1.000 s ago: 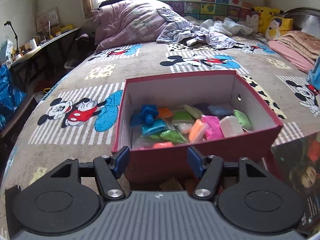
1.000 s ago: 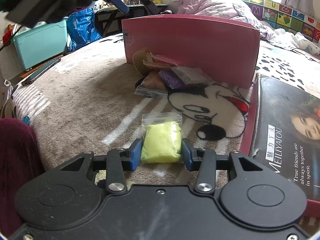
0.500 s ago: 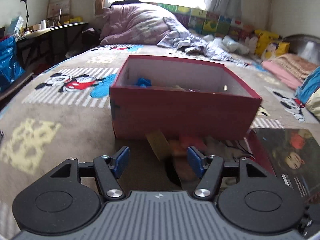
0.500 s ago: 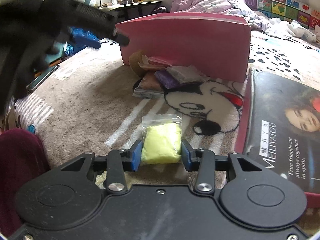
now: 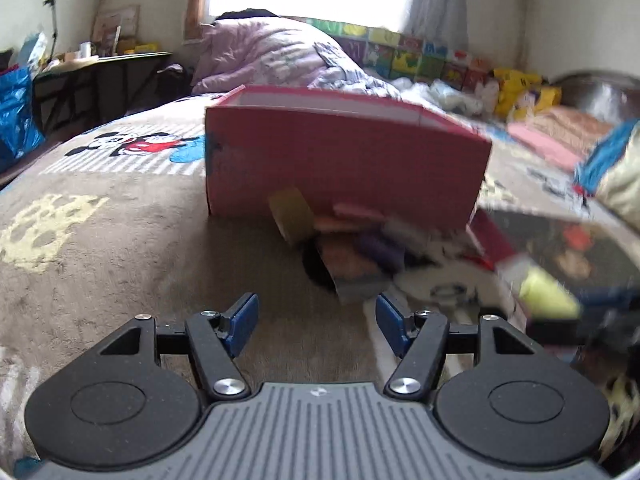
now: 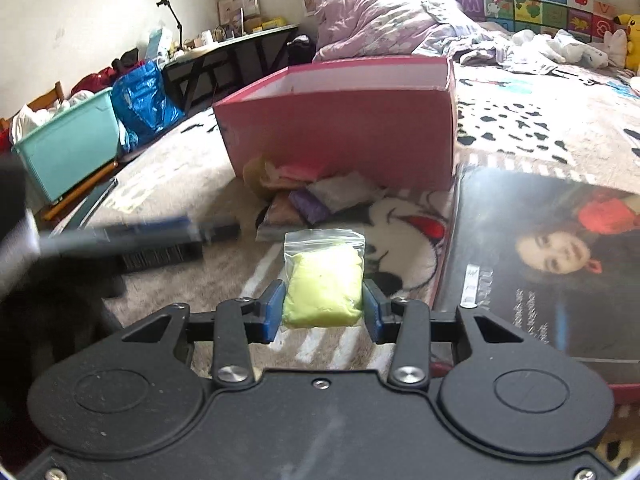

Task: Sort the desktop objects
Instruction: 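Carry the yellow clay bag with the right tool into the red shoebox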

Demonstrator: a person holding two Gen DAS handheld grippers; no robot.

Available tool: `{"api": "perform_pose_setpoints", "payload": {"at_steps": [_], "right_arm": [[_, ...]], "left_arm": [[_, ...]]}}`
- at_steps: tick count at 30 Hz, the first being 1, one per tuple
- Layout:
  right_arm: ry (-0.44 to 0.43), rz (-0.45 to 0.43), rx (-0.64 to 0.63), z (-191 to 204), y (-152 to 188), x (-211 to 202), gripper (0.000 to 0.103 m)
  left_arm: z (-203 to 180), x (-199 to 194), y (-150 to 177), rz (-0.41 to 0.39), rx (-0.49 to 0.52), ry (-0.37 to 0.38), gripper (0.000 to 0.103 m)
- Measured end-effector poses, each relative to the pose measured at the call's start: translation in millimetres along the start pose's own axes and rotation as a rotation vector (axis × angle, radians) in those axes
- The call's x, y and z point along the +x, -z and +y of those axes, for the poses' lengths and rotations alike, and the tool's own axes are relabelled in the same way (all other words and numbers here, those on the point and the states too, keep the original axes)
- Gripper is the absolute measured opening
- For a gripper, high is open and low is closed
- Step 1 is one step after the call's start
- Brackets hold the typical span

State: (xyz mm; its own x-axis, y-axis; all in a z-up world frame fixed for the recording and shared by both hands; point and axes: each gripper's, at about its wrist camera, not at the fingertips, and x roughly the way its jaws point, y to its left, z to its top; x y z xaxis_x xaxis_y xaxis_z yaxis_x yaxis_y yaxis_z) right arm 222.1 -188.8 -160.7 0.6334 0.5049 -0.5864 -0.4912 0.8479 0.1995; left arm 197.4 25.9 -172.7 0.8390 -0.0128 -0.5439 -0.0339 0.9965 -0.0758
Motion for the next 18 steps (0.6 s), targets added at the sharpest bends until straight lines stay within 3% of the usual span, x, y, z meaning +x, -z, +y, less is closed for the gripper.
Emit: {"api": "perform_pose_setpoints", "payload": {"at_steps": [10, 18], "right_arm": [[-0.023, -0.031, -0.042, 6.8, -34.8, -6.0, 0.040], [-0.045, -0.068, -0.059, 3.4, -81.9, 1.7, 0.040]], "left_arm": [[-6.6, 10.4, 10.0, 0.043, 0.034, 0.040, 0.064], [-7.1, 17.4, 13.8, 0.072, 0.037, 0.050, 0.064]]}}
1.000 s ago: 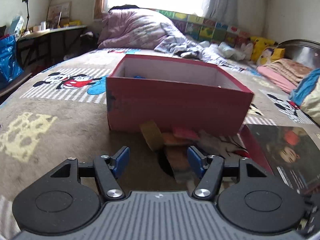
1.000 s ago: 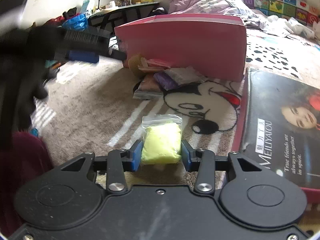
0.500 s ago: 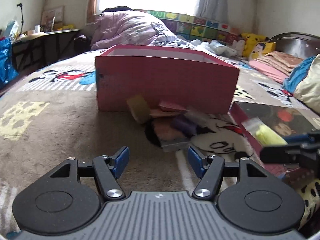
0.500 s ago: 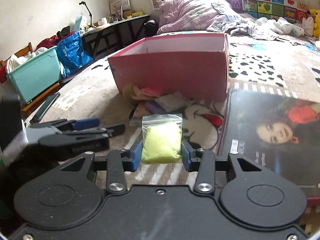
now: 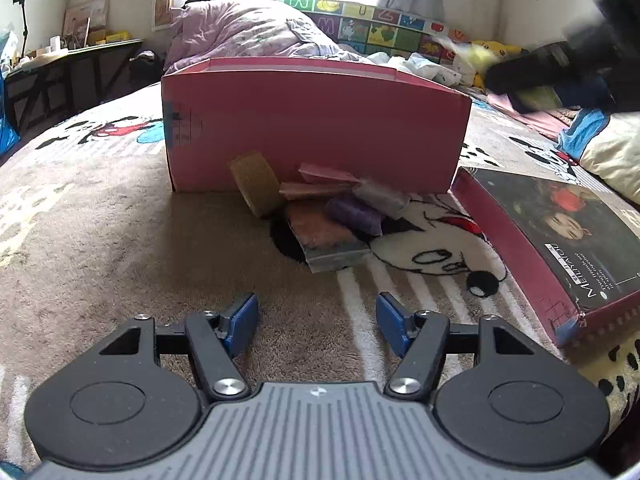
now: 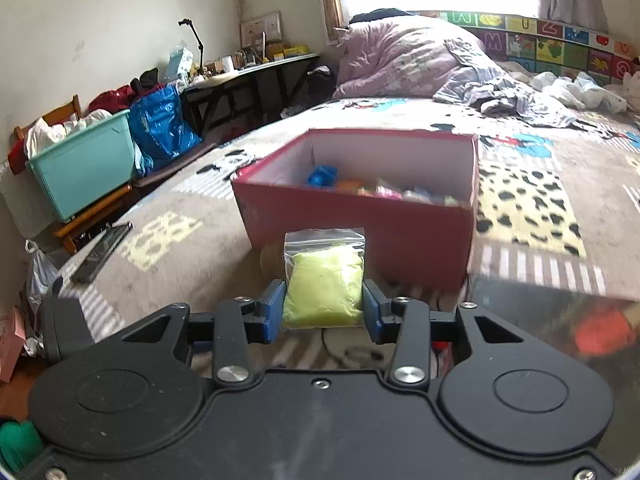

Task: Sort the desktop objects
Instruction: 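Carry the yellow clay bag with the right tool into the red shoebox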

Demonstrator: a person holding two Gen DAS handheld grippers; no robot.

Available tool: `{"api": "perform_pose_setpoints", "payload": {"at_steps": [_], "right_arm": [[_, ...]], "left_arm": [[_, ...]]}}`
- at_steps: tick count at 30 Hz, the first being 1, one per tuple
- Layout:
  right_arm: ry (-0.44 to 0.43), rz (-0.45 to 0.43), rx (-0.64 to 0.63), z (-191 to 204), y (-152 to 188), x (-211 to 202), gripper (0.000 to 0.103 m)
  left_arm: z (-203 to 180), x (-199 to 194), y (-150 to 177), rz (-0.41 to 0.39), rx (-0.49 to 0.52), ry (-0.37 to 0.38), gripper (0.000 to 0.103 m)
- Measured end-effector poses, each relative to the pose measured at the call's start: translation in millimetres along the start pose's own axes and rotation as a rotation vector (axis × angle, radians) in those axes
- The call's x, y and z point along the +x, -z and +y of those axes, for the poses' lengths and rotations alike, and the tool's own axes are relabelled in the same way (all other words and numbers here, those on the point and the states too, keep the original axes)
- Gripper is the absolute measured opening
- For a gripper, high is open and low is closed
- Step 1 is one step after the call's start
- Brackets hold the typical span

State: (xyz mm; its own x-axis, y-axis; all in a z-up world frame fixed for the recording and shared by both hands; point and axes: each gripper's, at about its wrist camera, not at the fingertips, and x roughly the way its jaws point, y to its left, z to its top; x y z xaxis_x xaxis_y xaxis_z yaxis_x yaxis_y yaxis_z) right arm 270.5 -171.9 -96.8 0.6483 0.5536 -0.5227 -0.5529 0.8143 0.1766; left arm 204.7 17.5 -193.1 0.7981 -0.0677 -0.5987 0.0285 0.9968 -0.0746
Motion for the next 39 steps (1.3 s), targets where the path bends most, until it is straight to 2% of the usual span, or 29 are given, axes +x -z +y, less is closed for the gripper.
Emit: {"api": "perform_pose_setpoints", "payload": {"at_steps": [4, 8, 16, 20, 24, 39], "right_arm": [[0.005, -0.012, -0.012, -4.7, -25.5, 10.6, 0.040], [-0.005, -0.002, 0.007, -14.0, -51.5, 28.5, 0.040], [0.012, 0.105, 0.031, -34.8, -84.7, 82.8, 0.040], [0.015, 0.149, 0.031, -39.4, -97.4, 104.8, 0.040], [0.021, 0.193, 0.035, -42.2, -102.1, 124.9, 0.040], [0.031, 0.292, -0.012, -26.8, -103.0, 183.1, 0.040]], "left_arm": [[1.6, -0.9, -1.0, -0.015, -0.010, 0.016, 0.064], [5.1, -7.7, -5.5, -0.076, -0.036, 0.048, 0.064], [6.0, -13.3, -9.5, -0.106, -0.044, 0.056, 0.065], [3.9, -17.9, -11.2, -0.145, -0.019, 0.030, 0.065], [7.9, -20.0, -13.8, -0.170, -0.026, 0.004, 0.065], [25.3, -13.7, -14.4, -0.128, -0.101, 0.002, 0.065]]}}
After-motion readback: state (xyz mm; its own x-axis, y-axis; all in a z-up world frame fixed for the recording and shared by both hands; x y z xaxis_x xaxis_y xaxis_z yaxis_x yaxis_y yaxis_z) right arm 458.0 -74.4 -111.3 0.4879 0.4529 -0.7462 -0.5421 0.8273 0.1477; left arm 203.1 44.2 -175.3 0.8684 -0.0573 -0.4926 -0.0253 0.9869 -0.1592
